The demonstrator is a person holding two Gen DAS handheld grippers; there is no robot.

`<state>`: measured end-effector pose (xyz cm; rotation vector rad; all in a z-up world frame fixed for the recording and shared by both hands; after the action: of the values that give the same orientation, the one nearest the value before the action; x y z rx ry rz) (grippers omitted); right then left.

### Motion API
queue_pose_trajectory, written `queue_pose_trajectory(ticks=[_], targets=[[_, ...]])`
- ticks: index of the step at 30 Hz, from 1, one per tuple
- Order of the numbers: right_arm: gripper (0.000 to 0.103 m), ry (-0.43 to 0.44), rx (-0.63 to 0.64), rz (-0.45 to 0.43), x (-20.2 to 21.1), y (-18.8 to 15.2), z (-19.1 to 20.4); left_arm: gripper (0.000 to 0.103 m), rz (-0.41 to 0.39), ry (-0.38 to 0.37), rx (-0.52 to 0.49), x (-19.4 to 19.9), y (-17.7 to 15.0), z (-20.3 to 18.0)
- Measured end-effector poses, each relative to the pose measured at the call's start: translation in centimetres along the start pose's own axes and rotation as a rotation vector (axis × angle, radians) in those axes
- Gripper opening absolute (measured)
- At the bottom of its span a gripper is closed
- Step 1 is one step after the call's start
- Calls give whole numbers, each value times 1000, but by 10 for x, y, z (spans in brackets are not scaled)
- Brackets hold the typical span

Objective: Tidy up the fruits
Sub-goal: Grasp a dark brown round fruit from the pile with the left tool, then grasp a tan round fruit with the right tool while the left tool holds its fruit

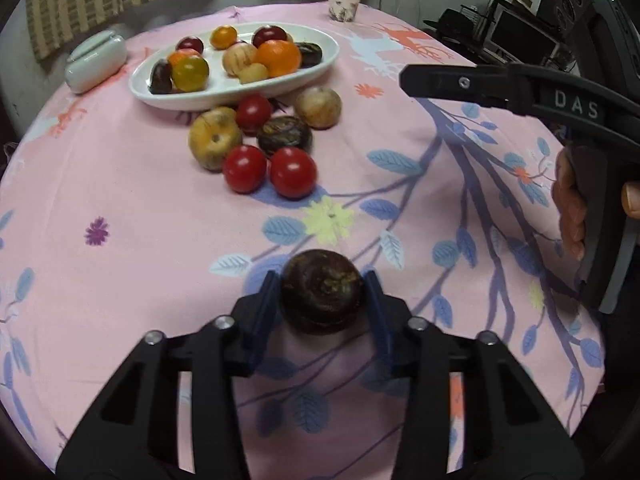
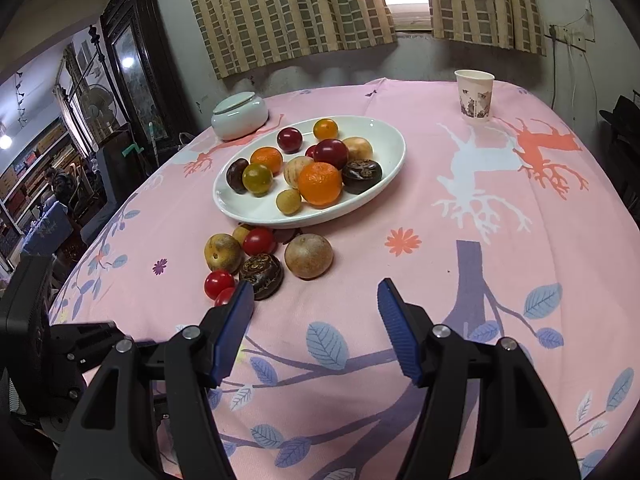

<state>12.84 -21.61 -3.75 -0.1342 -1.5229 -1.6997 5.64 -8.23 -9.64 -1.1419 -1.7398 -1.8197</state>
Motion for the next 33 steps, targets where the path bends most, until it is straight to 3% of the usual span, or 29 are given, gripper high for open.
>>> queue_pose_trajectory(ticks=[4, 6, 12, 20, 24, 29, 33], targets=[[65, -1, 8, 18, -3, -2, 0, 43, -17, 5, -58, 2, -2, -5], [65, -17, 40, 30, -6, -3, 4, 43, -5, -2, -17, 3, 2, 4], [65, -42, 155, 88, -23, -1, 14, 43, -86, 47, 81, 20, 35, 47], [65, -78, 136, 138, -65, 9, 12, 43, -160, 73, 106, 18, 68, 63], [62, -88, 148, 142, -76, 13, 17, 44, -152, 101, 104, 8, 64, 69], [58, -122, 103, 167, -95, 15, 13, 43, -149, 74, 115, 2, 61, 75], [55, -145, 137, 187, -105, 11, 17, 44, -144, 72, 116, 1, 60, 76]])
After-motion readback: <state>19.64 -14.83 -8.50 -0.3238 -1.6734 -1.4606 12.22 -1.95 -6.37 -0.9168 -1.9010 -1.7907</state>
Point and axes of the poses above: each gripper's, at about its wrist camera, not at the fingertips, and x roughly against the way its jaws point, z to its left, y to its top, the point moved 5 cm from there along -x, roughly the way its jaws point, and after that the axes turned 8 degrees about -z, right-handed, at the moved point
